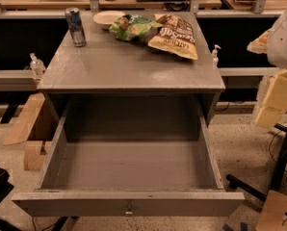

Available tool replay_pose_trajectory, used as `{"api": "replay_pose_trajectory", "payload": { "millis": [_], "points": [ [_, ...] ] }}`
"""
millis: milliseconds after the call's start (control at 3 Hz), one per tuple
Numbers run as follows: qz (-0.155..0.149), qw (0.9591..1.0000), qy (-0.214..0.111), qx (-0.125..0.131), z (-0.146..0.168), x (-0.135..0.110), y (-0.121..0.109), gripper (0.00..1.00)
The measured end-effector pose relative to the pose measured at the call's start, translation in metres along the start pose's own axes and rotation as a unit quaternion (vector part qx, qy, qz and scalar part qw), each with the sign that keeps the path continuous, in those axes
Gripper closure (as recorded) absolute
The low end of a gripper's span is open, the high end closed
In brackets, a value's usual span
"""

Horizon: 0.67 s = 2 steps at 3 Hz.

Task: Place redbull can into top drawer

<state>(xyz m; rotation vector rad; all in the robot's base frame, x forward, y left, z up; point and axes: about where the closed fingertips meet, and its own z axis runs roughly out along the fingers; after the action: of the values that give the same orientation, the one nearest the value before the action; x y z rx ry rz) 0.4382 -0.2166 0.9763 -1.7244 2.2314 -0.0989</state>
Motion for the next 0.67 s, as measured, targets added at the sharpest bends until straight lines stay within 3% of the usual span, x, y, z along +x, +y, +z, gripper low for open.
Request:
{"api": "replay_pose_trajectory", "payload": {
  "millis": [667],
  "points": [
    [-0.001,0.9999,-0.013,0.009,-0.0002,-0.0064,-0.0043,0.00]
  ]
}}
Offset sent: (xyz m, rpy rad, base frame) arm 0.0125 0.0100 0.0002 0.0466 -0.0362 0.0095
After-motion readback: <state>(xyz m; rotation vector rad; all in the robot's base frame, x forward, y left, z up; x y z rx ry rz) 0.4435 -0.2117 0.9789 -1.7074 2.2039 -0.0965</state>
